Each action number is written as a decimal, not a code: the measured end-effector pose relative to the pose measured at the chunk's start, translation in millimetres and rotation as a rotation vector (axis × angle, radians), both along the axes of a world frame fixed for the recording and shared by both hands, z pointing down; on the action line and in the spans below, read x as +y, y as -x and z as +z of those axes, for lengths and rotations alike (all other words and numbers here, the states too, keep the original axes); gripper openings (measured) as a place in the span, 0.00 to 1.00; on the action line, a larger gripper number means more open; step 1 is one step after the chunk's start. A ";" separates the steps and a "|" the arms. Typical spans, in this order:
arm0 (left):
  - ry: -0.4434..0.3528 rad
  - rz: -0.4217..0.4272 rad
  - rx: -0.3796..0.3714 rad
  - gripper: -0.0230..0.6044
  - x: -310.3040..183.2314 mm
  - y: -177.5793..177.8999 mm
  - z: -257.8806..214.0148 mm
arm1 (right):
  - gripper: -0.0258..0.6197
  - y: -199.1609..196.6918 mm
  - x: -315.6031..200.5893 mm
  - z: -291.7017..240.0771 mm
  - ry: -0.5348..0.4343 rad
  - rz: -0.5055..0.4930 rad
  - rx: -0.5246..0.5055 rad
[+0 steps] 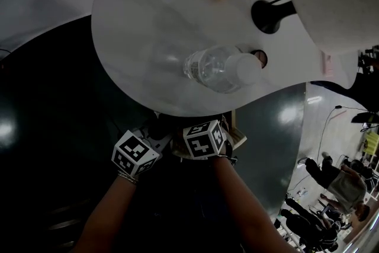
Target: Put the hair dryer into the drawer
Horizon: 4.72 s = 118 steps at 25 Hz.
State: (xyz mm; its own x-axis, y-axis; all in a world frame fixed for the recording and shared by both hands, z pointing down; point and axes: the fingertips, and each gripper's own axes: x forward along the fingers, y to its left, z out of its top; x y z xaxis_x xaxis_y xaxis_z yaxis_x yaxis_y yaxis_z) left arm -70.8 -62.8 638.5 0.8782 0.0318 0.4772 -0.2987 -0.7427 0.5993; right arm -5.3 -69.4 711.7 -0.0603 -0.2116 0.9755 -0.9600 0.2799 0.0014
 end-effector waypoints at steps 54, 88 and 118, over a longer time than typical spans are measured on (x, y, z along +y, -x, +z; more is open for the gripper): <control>-0.060 0.023 0.031 0.05 0.3 -13.3 -28.7 | 0.13 -13.0 19.4 -68.0 -0.111 0.044 -0.033; -0.418 -0.257 0.095 0.05 -38.5 -66.8 -107.0 | 0.07 -94.2 -16.3 -161.0 -0.474 -0.128 -0.389; -0.625 -0.358 0.156 0.05 -91.0 -55.9 -211.3 | 0.07 -139.9 -68.9 -307.8 -0.812 -0.115 -0.416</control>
State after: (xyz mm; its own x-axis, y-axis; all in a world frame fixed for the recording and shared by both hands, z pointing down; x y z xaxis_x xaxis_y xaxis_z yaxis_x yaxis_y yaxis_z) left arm -14.9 -153.7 427.2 0.8429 -0.5069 0.1805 -0.5330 -0.8325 0.1513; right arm 134.6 -138.2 403.9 -0.4367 -0.7930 0.4249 -0.8933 0.4382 -0.1003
